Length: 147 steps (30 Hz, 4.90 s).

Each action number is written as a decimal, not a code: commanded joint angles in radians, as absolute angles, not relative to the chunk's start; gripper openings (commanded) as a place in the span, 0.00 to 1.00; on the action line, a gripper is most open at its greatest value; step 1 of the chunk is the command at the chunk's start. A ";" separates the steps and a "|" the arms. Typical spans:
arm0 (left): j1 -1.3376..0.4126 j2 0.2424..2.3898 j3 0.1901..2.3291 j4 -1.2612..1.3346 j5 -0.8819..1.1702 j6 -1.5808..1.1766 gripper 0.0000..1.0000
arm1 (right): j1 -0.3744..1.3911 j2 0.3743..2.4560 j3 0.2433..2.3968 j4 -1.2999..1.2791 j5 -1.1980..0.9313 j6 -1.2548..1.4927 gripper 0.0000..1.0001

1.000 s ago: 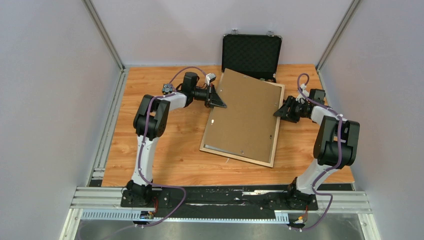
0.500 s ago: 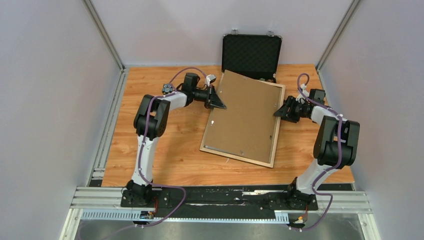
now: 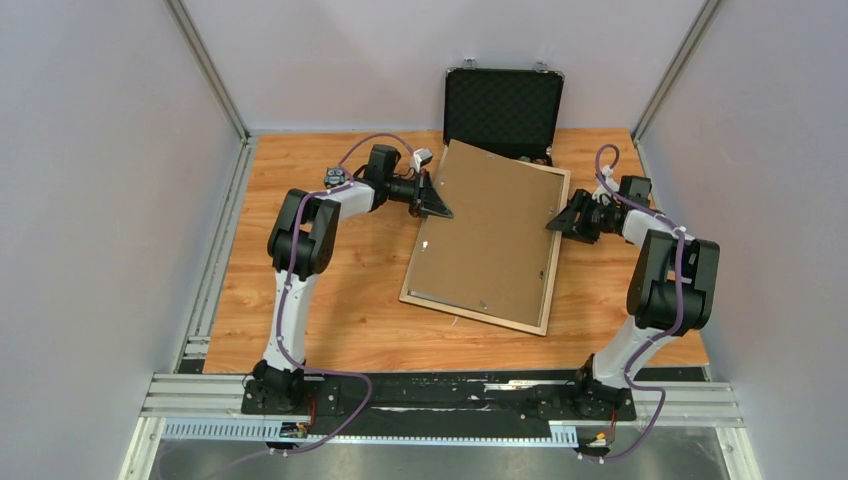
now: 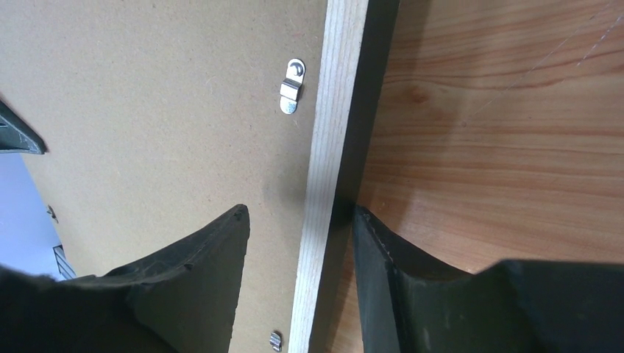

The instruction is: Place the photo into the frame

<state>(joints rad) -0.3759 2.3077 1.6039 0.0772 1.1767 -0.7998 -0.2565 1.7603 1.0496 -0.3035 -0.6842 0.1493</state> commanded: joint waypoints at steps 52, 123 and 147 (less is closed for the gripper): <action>-0.411 2.305 1.651 -0.087 1.018 -0.625 0.56 | -0.245 1.787 1.077 -0.299 -0.725 0.156 0.52; -0.490 2.176 1.786 -0.581 0.554 -0.324 1.00 | -0.247 1.783 1.068 -0.291 -0.720 0.158 0.52; -0.526 2.231 1.911 -0.713 0.468 -0.252 1.00 | -0.246 1.780 1.066 -0.291 -0.718 0.160 0.52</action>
<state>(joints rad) -0.5110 2.2204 1.8622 -0.6880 0.5056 -0.3008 -0.2508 1.7828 1.0611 -0.3164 -0.7010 0.1558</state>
